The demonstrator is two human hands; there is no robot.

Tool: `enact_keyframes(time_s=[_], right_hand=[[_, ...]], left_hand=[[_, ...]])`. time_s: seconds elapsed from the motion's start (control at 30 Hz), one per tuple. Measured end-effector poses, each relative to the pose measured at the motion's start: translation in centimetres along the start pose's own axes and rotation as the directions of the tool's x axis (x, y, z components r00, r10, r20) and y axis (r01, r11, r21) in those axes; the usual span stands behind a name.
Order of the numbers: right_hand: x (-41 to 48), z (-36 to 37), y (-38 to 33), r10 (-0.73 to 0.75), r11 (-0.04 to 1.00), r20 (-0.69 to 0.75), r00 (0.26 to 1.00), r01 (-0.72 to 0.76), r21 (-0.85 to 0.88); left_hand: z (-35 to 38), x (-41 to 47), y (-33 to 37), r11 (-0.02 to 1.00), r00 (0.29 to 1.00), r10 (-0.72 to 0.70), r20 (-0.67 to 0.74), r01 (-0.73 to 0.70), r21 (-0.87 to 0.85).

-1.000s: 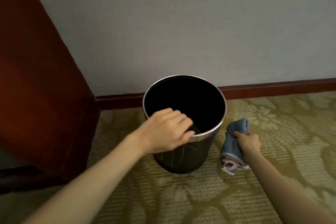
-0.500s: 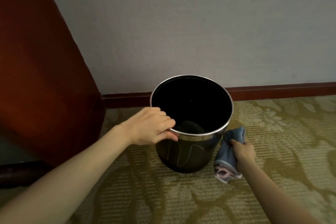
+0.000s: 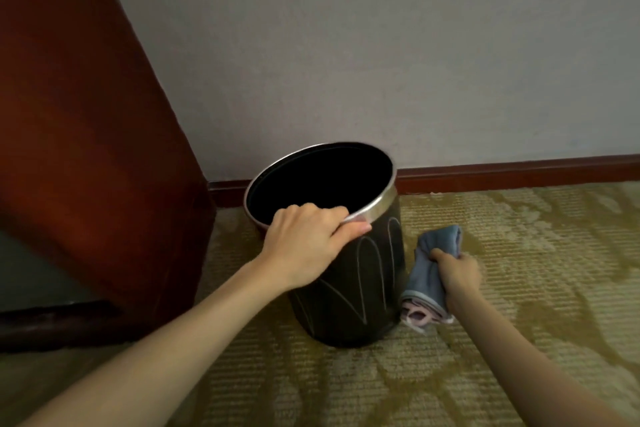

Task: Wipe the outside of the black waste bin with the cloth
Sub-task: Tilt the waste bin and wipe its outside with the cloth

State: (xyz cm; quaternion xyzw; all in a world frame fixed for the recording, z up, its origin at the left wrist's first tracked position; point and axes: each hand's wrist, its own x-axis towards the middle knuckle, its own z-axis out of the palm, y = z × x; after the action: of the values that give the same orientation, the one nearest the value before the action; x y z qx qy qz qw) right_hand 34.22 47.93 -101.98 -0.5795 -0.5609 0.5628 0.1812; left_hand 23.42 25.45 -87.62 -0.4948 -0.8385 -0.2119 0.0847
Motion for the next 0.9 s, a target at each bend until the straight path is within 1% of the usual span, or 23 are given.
enact_keyframes(time_s=[0.07, 0.13, 0.23, 0.3, 0.37, 0.53, 0.63, 0.73, 0.83, 0.9], right_hand=[[-0.5, 0.7, -0.8, -0.018, 1.000, 0.032, 0.999, 0.018, 0.015], [-1.1, 1.5, -1.6, -0.049, 0.998, 0.056, 0.997, 0.047, 0.030], [-2.2, 2.7, -3.2, -0.103, 0.994, 0.081, 0.991, 0.101, 0.032], [-3.0, 3.6, -4.4, -0.149, 0.988, 0.112, 0.982, 0.145, 0.049], [-4.0, 4.4, -5.7, -0.202, 0.979, 0.141, 0.969, 0.197, 0.048], [-6.6, 5.7, -7.3, -0.340, 0.934, 0.163, 0.926, 0.353, -0.053], [-8.9, 6.9, -7.3, -0.436, 0.883, 0.144, 0.889, 0.453, -0.125], [-11.4, 8.4, -6.8, -0.549, 0.809, 0.097, 0.830, 0.557, -0.188], [-13.8, 9.9, -5.7, -0.624, 0.753, 0.078, 0.777, 0.625, -0.204], [-15.1, 10.3, -4.6, -0.662, 0.728, 0.081, 0.745, 0.665, -0.166]], left_hand=[[-1.3, 0.3, -0.6, 0.992, 0.993, -0.118, -0.017, 0.118, -0.034], [-2.4, 0.3, -1.5, 0.975, 0.980, -0.199, -0.009, 0.197, -0.099], [-3.1, 0.1, -2.4, 0.930, 0.962, -0.272, 0.033, 0.271, -0.247], [-3.1, 0.2, -2.9, 0.898, 0.947, -0.320, 0.016, 0.309, -0.314], [-3.1, 0.5, -3.8, 0.874, 0.930, -0.367, -0.015, 0.339, -0.347], [-3.5, 0.9, -6.7, 0.861, 0.891, -0.443, -0.100, 0.391, -0.325], [-3.8, 1.4, -8.4, 0.823, 0.829, -0.540, -0.143, 0.485, -0.297], [-3.8, 2.1, -9.6, 0.780, 0.768, -0.617, -0.170, 0.567, -0.265], [-3.7, 2.5, -10.3, 0.762, 0.742, -0.644, -0.185, 0.605, -0.231], [-3.6, 2.5, -10.6, 0.763, 0.743, -0.643, -0.186, 0.602, -0.235]])
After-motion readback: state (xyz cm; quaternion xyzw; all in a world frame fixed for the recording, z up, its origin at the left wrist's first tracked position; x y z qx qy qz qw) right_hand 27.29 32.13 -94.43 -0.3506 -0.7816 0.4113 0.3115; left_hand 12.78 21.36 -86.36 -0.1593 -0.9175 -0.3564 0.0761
